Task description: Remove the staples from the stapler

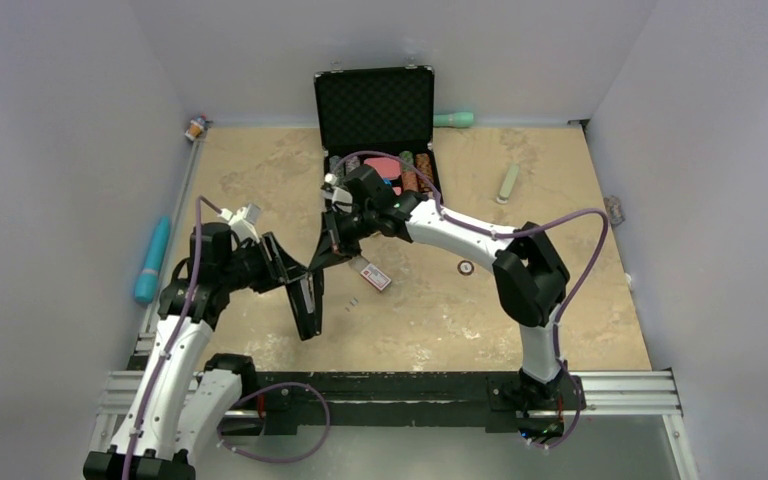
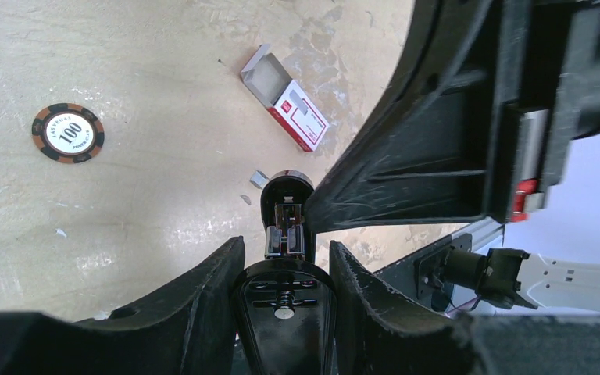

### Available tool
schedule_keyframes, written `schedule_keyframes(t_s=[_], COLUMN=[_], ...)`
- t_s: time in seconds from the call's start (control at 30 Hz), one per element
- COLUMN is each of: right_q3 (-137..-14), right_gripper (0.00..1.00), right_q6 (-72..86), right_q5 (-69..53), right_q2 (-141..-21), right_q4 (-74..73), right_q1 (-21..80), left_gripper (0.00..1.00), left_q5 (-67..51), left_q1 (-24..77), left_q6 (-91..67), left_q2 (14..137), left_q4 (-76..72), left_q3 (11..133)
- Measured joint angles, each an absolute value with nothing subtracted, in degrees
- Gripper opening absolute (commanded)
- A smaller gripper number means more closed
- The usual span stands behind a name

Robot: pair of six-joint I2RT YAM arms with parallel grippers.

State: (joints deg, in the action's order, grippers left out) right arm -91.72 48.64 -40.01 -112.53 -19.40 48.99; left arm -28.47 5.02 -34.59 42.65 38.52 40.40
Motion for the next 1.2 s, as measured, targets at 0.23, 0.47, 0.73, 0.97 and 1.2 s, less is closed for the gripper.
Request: schedule_keyframes(t_s=[0.23, 0.47, 0.73, 0.97, 1.2], right_q3=[-88.6, -88.3, -87.7, -82.1, -81.6], right_gripper=[0.00, 0.00, 0.00, 0.00, 0.00], right_q6=[50.0, 51.4, 50.7, 49.2, 48.2], right_q5=[-41.3, -41.0, -37.1, -35.6, -33.3], right_q2=[-112.3, -112.3, -112.1, -112.1, -112.1], right_q4=[-17.1, -15.4, -15.7, -17.7, -18.9], right_q1=[48.1, 47.8, 51.0, 52.6, 52.6], left_gripper=[0.00, 0.00, 0.00, 0.00, 0.00], left_q5=[-28.8, -29.1, -30.2, -29.0, -28.3], left_q1=[5.0, 5.0, 5.0, 5.0, 5.1], left_q6=[-34.2, -34.3, -34.5, -34.4, -34.8], left_q2=[41.2, 39.6, 39.6, 41.0, 45.0], left_q4=[39.3, 40.1, 40.6, 41.3, 40.1], left_q3=[40.7, 40.7, 40.7, 40.6, 40.6])
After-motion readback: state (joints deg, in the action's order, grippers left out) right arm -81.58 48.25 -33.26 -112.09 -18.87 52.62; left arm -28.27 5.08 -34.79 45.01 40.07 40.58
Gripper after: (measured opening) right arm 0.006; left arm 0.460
